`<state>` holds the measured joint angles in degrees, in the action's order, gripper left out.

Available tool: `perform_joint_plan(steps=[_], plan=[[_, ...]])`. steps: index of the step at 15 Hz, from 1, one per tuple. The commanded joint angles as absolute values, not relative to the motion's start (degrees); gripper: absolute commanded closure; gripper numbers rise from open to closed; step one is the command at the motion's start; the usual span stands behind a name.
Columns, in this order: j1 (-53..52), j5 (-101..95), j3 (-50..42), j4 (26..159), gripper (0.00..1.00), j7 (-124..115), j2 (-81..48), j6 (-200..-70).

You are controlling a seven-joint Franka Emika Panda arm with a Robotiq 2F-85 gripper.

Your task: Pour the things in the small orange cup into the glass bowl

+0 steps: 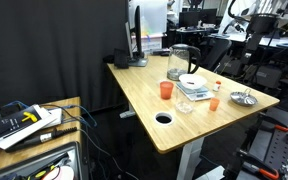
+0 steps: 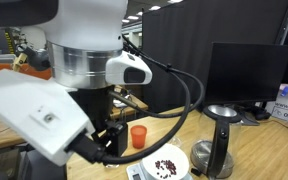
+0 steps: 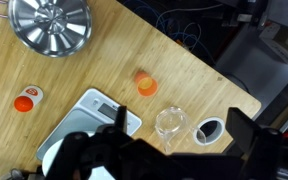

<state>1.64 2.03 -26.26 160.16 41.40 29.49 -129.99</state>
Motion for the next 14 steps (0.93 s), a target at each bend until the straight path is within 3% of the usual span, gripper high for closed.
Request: perform_joint_plan(steps=[1, 8, 14], plan=[[1.83, 7.54, -27.37, 160.13, 0.00, 46.74, 26.62, -130.35], [3.53, 10.33, -26.50, 160.24, 0.00, 59.74, 17.33, -134.69], [4.41, 11.88, -24.97, 159.88, 0.00, 59.15, 16.98, -133.45]])
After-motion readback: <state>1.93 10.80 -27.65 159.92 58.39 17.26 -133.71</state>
